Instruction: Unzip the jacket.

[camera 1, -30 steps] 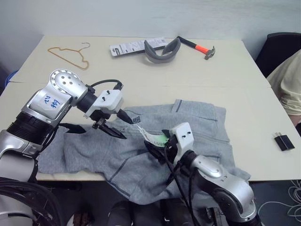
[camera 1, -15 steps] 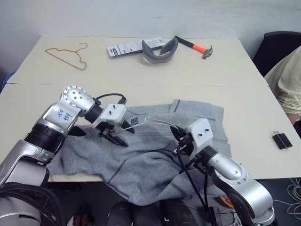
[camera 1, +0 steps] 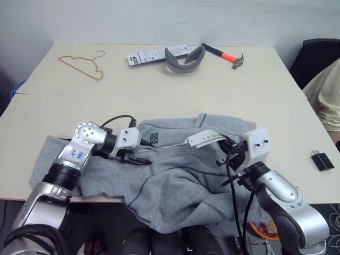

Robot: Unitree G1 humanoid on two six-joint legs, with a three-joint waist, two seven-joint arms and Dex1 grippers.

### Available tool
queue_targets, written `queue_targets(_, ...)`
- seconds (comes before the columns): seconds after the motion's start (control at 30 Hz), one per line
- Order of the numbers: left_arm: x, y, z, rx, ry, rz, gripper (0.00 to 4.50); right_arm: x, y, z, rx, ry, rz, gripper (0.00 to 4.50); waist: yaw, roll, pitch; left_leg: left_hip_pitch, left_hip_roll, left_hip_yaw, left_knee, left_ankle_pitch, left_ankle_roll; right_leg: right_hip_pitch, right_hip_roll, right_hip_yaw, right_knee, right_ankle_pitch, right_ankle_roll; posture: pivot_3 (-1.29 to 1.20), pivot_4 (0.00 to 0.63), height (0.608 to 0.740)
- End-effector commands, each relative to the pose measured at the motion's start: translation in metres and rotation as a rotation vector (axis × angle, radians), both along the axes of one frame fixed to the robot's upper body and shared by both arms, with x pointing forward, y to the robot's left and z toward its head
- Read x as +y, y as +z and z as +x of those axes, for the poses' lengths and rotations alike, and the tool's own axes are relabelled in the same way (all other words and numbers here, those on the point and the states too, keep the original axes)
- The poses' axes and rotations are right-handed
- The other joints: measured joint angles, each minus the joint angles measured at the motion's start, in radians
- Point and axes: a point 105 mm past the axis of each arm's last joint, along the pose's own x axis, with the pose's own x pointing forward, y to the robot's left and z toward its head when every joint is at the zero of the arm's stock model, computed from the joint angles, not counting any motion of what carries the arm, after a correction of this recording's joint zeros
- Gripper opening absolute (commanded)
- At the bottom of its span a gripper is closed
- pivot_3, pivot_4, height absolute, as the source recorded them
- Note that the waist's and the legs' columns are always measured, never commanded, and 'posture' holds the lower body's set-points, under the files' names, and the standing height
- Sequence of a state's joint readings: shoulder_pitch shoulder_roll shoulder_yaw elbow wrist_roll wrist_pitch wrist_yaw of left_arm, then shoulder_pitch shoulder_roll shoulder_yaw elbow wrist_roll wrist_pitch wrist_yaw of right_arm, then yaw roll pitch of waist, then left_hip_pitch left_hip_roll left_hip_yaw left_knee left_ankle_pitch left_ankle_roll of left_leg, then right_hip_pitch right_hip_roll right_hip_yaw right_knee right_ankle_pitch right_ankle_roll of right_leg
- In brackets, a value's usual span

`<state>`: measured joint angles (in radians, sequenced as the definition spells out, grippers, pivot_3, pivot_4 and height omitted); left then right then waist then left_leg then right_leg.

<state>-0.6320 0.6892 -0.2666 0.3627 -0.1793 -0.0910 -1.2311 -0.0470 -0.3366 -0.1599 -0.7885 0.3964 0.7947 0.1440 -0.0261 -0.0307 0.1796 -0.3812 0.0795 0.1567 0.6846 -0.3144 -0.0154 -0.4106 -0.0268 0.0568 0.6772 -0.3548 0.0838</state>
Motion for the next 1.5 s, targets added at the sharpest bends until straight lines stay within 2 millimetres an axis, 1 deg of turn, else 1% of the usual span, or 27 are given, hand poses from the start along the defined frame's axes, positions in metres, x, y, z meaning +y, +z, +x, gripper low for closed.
queue_targets(0.03, 0.012, -0.026, 0.004, 0.044, 0.131, 0.026, 2.82, -0.047, 0.016, 0.0, -0.063, -0.167, 0.027, 0.04, 0.002, 0.0, 0.0, 0.002, 0.0, 0.0, 0.0, 0.0, 0.0, 0.002, 0.0, 0.0, 0.0, 0.0, 0.0, 0.0, 0.15, 0.74)
queue_targets(0.17, 0.016, -0.03, 0.004, 0.046, 0.151, 0.031, 2.82, -0.092, 0.023, 0.001, -0.074, -0.294, 0.046, 0.04, -0.001, 0.002, -0.002, 0.012, -0.001, 0.001, -0.003, 0.0, 0.0, 0.012, 0.0, 0.0, -0.003, 0.0, 0.0, 0.0, 0.15, 0.74)
queue_targets(0.2, 0.017, -0.031, 0.004, 0.045, 0.156, 0.031, 2.82, -0.106, 0.024, 0.001, -0.071, -0.327, 0.047, 0.04, -0.001, 0.004, -0.003, 0.013, -0.001, 0.0, -0.004, 0.0, 0.001, 0.014, 0.0, 0.0, -0.004, 0.0, 0.0, 0.0, 0.15, 0.74)
queue_targets(0.33, 0.019, -0.029, 0.004, 0.042, 0.167, 0.029, 2.82, -0.155, 0.024, 0.0, -0.05, -0.429, 0.028, 0.04, -0.002, 0.01, -0.006, 0.014, -0.001, 0.0, -0.004, -0.001, 0.001, 0.015, 0.0, 0.001, -0.006, 0.0, 0.0, 0.0, 0.15, 0.74)
queue_targets(0.4, 0.02, -0.028, 0.004, 0.036, 0.173, 0.027, 2.82, -0.185, 0.025, -0.003, -0.04, -0.492, 0.016, 0.04, -0.003, 0.013, -0.008, 0.014, -0.002, 0.0, -0.004, -0.001, 0.001, 0.015, 0.001, 0.002, -0.006, 0.0, 0.0, 0.0, 0.15, 0.74)
queue_targets(0.43, 0.02, -0.028, 0.004, 0.033, 0.177, 0.027, 2.82, -0.202, 0.027, -0.004, -0.041, -0.53, 0.011, 0.04, -0.004, 0.013, -0.008, 0.014, -0.002, 0.0, -0.005, -0.001, 0.001, 0.015, 0.001, 0.003, -0.006, 0.0, 0.0, 0.0, 0.15, 0.74)
queue_targets(0.53, 0.02, -0.027, 0.003, 0.03, 0.181, 0.025, 2.82, -0.239, 0.037, -0.007, -0.055, -0.611, 0.024, 0.04, -0.006, 0.015, -0.009, 0.014, -0.005, 0.0, -0.005, -0.001, 0.001, 0.015, 0.0, 0.004, -0.007, 0.0, 0.001, 0.0, 0.15, 0.74)
queue_targets(0.57, 0.02, -0.027, 0.003, 0.029, 0.181, 0.025, 2.82, -0.251, 0.041, -0.007, -0.061, -0.634, 0.04, 0.04, -0.007, 0.016, -0.009, 0.014, -0.005, 0.0, -0.005, -0.001, 0.001, 0.015, 0.0, 0.004, -0.007, 0.0, 0.001, 0.0, 0.15, 0.74)
queue_targets(0.6, 0.019, -0.027, 0.002, 0.029, 0.182, 0.024, 2.82, -0.268, 0.05, -0.007, -0.076, -0.666, 0.044, 0.04, -0.008, 0.017, -0.009, 0.014, -0.005, 0.0, -0.006, -0.001, 0.001, 0.015, 0.0, 0.004, -0.008, 0.0, 0.001, 0.0, 0.15, 0.74)
queue_targets(0.7, 0.019, -0.027, 0.0, 0.027, 0.189, 0.02, 2.82, -0.297, 0.069, -0.006, -0.104, -0.721, 0.04, 0.04, -0.01, 0.02, -0.01, 0.015, -0.005, 0.001, -0.007, -0.001, 0.002, 0.016, 0.0, 0.006, -0.009, 0.001, 0.001, 0.0, 0.15, 0.74)
queue_targets(0.8, 0.019, -0.027, 0.0, 0.026, 0.198, 0.015, 2.82, -0.319, 0.086, -0.005, -0.129, -0.769, 0.022, 0.04, -0.01, 0.022, -0.009, 0.015, -0.001, 0.001, -0.007, -0.001, 0.002, 0.016, 0.0, 0.006, -0.01, 0.001, 0.001, 0.0, 0.15, 0.74)
queue_targets(0.83, 0.019, -0.027, -0.001, 0.025, 0.2, 0.015, 2.82, -0.324, 0.089, -0.004, -0.137, -0.779, 0.017, 0.04, -0.009, 0.022, -0.009, 0.016, -0.001, 0.001, -0.008, -0.001, 0.002, 0.017, 0.0, 0.006, -0.011, 0.001, 0.002, 0.0, 0.15, 0.74)
queue_targets(0.87, 0.019, -0.027, -0.001, 0.025, 0.203, 0.014, 2.82, -0.33, 0.095, -0.004, -0.154, -0.79, 0.051, 0.04, -0.009, 0.022, -0.009, 0.015, -0.001, 0.001, -0.009, -0.001, 0.002, 0.017, 0.0, 0.006, -0.012, 0.001, 0.002, 0.0, 0.15, 0.74)
queue_targets(0.93, 0.019, -0.027, -0.002, 0.025, 0.208, 0.01, 2.82, -0.327, 0.097, 0.005, -0.139, -0.75, -0.01, 0.04, -0.011, 0.022, -0.009, 0.016, -0.001, 0.002, -0.009, -0.001, 0.002, 0.017, 0.0, 0.007, -0.014, 0.001, 0.002, 0.0, 0.15, 0.74)
queue_targets(0.97, 0.018, -0.027, -0.002, 0.025, 0.21, 0.005, 2.82, -0.319, 0.093, 0.013, -0.118, -0.7, -0.038, 0.04, -0.011, 0.022, -0.009, 0.016, -0.001, 0.001, -0.01, -0.001, 0.002, 0.017, 0.0, 0.006, -0.014, 0.001, 0.002, 0.0, 0.15, 0.74)
queue_targets(1.0, 0.017, -0.027, -0.003, 0.026, 0.21, 0.001, 2.82, -0.305, 0.086, 0.022, -0.091, -0.62, -0.072, 0.04, -0.012, 0.022, -0.009, 0.016, -0.001, 0.001, -0.01, -0.001, 0.002, 0.017, 0.0, 0.006, -0.014, 0.001, 0.002, 0.0, 0.15, 0.74)
queue_targets(1.03, 0.017, -0.026, -0.003, 0.027, 0.211, -0.002, 2.82, -0.295, 0.082, 0.028, -0.075, -0.566, -0.086, 0.04, -0.013, 0.023, -0.009, 0.016, 0.0, 0.001, -0.01, -0.001, 0.002, 0.017, 0.0, 0.006, -0.015, 0.001, 0.002, 0.0, 0.15, 0.74)
queue_targets(1.07, 0.016, -0.025, -0.004, 0.03, 0.214, -0.009, 2.82, -0.278, 0.076, 0.036, -0.056, -0.478, -0.134, 0.04, -0.015, 0.023, -0.009, 0.016, 0.0, 0.001, -0.01, -0.001, 0.002, 0.017, 0.0, 0.007, -0.015, 0.001, 0.002, 0.0, 0.15, 0.74)
queue_targets(1.13, 0.015, -0.022, -0.005, 0.049, 0.22, -0.034, 2.82, -0.233, 0.059, 0.049, 0.001, -0.278, -0.306, 0.04, -0.018, 0.023, -0.009, 0.016, 0.0, 0.001, -0.011, 0.0, 0.001, 0.017, 0.0, 0.007, -0.015, 0.001, 0.003, 0.0, 0.15, 0.74)
queue_targets(1.2, 0.015, -0.016, -0.007, 0.078, 0.224, -0.056, 2.82, -0.2, 0.045, 0.051, 0.049, -0.114, -0.394, 0.04, -0.025, 0.024, -0.009, 0.015, 0.001, 0.001, -0.011, 0.0, 0.0, 0.017, 0.0, 0.006, -0.014, 0.002, 0.003, 0.0, 0.15, 0.74)
queue_targets(1.23, 0.017, -0.01, -0.007, 0.102, 0.225, -0.072, 2.82, -0.188, 0.04, 0.048, 0.067, -0.033, -0.455, 0.04, -0.025, 0.024, -0.009, 0.015, 0.001, 0.0, -0.011, 0.0, 0.0, 0.017, 0.0, 0.006, -0.014, 0.002, 0.003, 0.0, 0.15, 0.74)
queue_targets(1.3, 0.021, 0.0, -0.008, 0.146, 0.226, -0.1, 2.82, -0.177, 0.033, 0.044, 0.109, 0.055, -0.515, 0.4, -0.027, 0.025, -0.009, 0.015, 0.001, 0.0, -0.011, 0.0, 0.0, 0.017, 0.0, 0.005, -0.015, 0.002, 0.003, 0.0, 0.15, 0.74)
queue_targets(1.33, 0.026, 0.007, -0.008, 0.158, 0.228, -0.106, 2.99, -0.176, 0.034, 0.041, 0.121, 0.084, -0.531, 0.59, -0.028, 0.025, -0.008, 0.014, 0.001, -0.001, -0.011, 0.0, 0.0, 0.017, 0.001, 0.004, -0.015, 0.002, 0.003, 0.0, 0.15, 0.74)
queue_targets(1.37, 0.029, 0.011, -0.008, 0.165, 0.23, -0.109, 3.2, -0.175, 0.035, 0.039, 0.128, 0.102, -0.534, 0.96, -0.029, 0.025, -0.008, 0.013, 0.001, 0.0, -0.011, 0.0, 0.0, 0.016, 0.001, 0.004, -0.015, 0.002, 0.003, 0.0, 0.15, 0.74)
queue_targets(1.4, 0.039, 0.02, -0.01, 0.193, 0.22, -0.105, 3.35, -0.175, 0.039, 0.034, 0.143, 0.137, -0.549, 1.22, -0.03, 0.024, -0.007, 0.012, 0.001, 0.0, -0.011, 0.0, 0.0, 0.015, 0.001, 0.004, -0.015, 0.002, 0.003, 0.0, 0.15, 0.74)
queue_targets(1.43, 0.048, 0.028, -0.013, 0.214, 0.211, -0.101, 3.62, -0.175, 0.043, 0.03, 0.155, 0.166, -0.559, 1.53, -0.03, 0.024, -0.006, 0.012, 0.001, 0.0, -0.011, 0.0, 0.0, 0.015, 0.001, 0.004, -0.015, 0.001, 0.003, 0.0, 0.15, 0.74)
queue_targets(1.5, 0.072, 0.045, -0.015, 0.232, 0.228, -0.07, 4.25, -0.177, 0.05, 0.016, 0.198, 0.244, -0.568, 2.22, -0.033, 0.022, -0.004, 0.012, 0.002, 0.001, -0.012, 0.0, -0.001, 0.013, 0.001, 0.003, -0.015, 0.001, 0.003, 0.0, 0.15, 0.74)
